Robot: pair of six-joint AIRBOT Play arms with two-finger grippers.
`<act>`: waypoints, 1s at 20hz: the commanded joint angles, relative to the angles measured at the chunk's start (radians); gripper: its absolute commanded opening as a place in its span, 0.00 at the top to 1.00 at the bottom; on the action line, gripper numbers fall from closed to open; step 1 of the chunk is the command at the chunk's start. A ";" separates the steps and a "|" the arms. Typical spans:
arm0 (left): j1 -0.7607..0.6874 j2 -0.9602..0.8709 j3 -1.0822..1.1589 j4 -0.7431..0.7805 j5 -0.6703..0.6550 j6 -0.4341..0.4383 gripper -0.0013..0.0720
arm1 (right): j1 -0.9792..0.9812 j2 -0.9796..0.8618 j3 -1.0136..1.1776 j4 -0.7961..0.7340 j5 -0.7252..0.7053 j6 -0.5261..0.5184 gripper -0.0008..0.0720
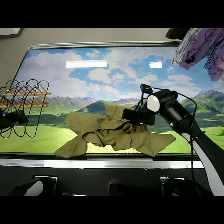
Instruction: Fold the clothes and pants, and hang the long-sleeved shirts on hangers.
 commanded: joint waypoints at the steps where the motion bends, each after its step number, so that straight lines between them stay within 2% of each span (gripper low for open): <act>1: 0.209 -0.031 -0.109 -0.119 0.062 0.146 0.06 | 0.000 -0.001 0.000 0.000 0.006 -0.016 0.95; 3: 0.283 -0.055 -0.142 -0.165 0.118 0.249 0.06 | 0.000 -0.001 0.000 -0.002 0.005 -0.016 0.95; 5: 0.289 -0.083 -0.156 -0.170 0.169 0.331 0.06 | 0.000 -0.001 0.000 -0.009 0.005 -0.016 0.95; 10: 0.221 -0.210 -0.163 -0.220 0.234 0.438 0.06 | 0.000 -0.001 0.000 -0.033 0.005 -0.015 0.95; 15: 0.158 -0.322 -0.162 -0.216 0.334 0.435 0.08 | 0.000 -0.001 0.000 -0.043 0.006 -0.011 0.95; 16: 0.151 -0.334 -0.162 -0.216 0.348 0.435 0.11 | 0.000 -0.001 0.000 -0.043 0.006 -0.009 0.95; 17: 0.144 -0.344 -0.162 -0.214 0.353 0.435 0.18 | 0.000 -0.001 0.000 -0.043 0.006 -0.003 0.95; 20: 0.141 -0.369 -0.162 -0.204 0.358 0.435 0.19 | 0.000 -0.001 0.000 -0.043 0.006 -0.003 0.95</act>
